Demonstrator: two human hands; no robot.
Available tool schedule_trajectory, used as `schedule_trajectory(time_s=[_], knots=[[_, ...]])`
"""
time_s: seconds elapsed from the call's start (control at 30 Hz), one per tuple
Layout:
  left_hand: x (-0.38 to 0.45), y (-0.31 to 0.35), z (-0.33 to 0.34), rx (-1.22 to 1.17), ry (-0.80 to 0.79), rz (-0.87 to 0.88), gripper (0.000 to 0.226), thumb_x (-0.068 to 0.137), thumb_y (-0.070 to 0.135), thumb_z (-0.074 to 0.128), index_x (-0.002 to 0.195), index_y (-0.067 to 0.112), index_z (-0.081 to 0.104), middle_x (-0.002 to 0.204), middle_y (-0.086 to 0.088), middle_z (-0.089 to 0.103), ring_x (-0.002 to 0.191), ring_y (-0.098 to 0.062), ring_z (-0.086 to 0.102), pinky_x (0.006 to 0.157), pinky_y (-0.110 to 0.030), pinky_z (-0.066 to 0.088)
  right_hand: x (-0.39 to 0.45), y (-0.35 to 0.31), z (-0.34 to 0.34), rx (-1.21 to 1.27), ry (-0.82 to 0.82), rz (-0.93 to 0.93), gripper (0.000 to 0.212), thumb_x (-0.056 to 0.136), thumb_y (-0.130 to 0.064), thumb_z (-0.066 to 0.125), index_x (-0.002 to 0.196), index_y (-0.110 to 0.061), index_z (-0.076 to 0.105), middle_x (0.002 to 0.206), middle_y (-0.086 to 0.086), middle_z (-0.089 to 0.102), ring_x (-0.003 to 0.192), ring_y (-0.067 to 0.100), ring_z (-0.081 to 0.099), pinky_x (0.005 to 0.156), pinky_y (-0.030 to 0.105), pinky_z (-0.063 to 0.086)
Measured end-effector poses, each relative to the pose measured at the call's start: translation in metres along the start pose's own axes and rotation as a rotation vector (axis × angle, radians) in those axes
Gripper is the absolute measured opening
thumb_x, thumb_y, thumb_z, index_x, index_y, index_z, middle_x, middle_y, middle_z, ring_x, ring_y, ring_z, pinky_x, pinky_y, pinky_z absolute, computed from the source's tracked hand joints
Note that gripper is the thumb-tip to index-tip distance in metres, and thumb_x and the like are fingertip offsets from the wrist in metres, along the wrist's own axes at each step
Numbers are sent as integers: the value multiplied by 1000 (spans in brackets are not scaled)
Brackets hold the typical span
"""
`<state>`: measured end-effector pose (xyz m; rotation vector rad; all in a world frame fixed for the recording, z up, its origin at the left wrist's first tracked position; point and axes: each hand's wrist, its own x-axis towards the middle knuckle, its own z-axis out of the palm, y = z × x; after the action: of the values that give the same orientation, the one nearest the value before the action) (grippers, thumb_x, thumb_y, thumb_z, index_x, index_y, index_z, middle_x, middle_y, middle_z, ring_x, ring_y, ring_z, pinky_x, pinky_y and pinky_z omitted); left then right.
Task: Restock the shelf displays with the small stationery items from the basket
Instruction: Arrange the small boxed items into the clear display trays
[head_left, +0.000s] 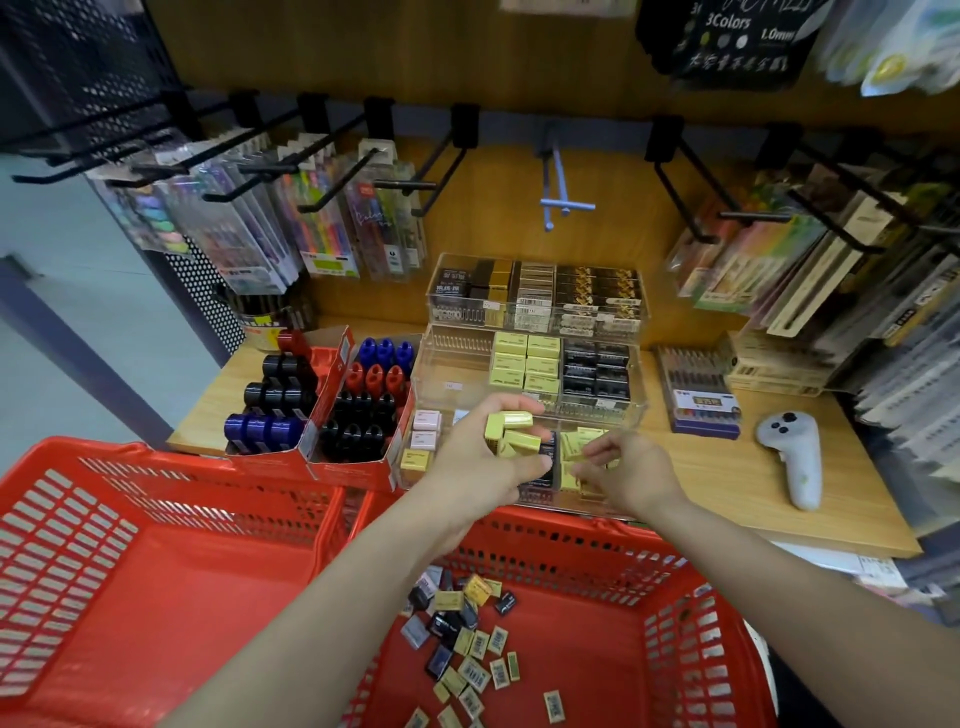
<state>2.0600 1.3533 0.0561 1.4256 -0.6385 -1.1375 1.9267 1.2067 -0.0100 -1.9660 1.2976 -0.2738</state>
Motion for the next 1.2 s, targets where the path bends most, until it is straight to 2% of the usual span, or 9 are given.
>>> schedule_trajectory(time_s=[0.13,0.27,0.47,0.6,0.73,0.9,0.97,1.1,1.2], knots=[[-4,3,1,20,-106,27,40,85,0,72,107,33,65,104,1,72,60,-12,44,45,-19,35,-18,-30,-41,243,-97,-128,10,93,-26,65,98,-19,70,98,1,72,79,14,72,68,24,59],[-11,10,11,11,-209,75,37,87,4,72,112,30,63,70,8,64,51,-4,47,44,-17,37,-60,-62,-68,449,-333,-275,34,78,-43,73,106,-23,74,98,-6,76,88,11,73,70,21,58],[-14,18,27,-8,-295,79,42,88,-2,68,118,27,60,73,4,54,54,-5,42,44,-18,34,-79,-63,-65,542,-145,-274,17,82,-17,77,97,-25,73,82,-9,75,69,7,71,48,14,49],[-13,17,31,-123,-318,-61,38,87,20,73,122,29,63,81,3,60,60,-8,44,43,-19,29,-76,-52,-67,476,-104,-283,13,83,-29,75,92,-19,76,87,-4,74,74,13,70,57,21,56],[-2,14,25,-248,-31,-265,26,93,23,64,116,11,62,86,-5,74,55,-8,46,37,-16,31,-52,-29,-78,565,23,-93,21,78,-22,80,94,-9,76,81,4,75,75,20,72,75,34,60],[6,11,13,-289,76,-477,33,82,31,74,95,5,58,99,-14,68,54,-11,42,36,-18,31,-25,7,-74,174,105,-34,18,72,-34,85,78,-18,78,66,-6,73,61,7,70,58,15,50],[7,10,12,-388,67,-506,33,87,39,58,84,6,51,93,-21,70,51,-14,40,34,-20,30,-14,14,-61,-18,173,-80,22,73,-35,85,79,-15,78,69,-7,73,61,5,67,55,11,45],[11,7,12,-467,88,-488,18,81,23,41,85,6,43,84,-23,69,49,-16,38,36,-19,27,7,15,-36,-97,241,-125,22,75,-15,84,94,-7,76,92,6,73,76,10,62,71,14,45],[12,7,14,-403,51,-468,17,93,19,45,95,4,51,89,-19,68,52,-15,42,36,-22,33,9,21,-20,-129,166,-87,17,80,-3,77,90,-15,72,95,7,72,68,9,61,59,6,44]])
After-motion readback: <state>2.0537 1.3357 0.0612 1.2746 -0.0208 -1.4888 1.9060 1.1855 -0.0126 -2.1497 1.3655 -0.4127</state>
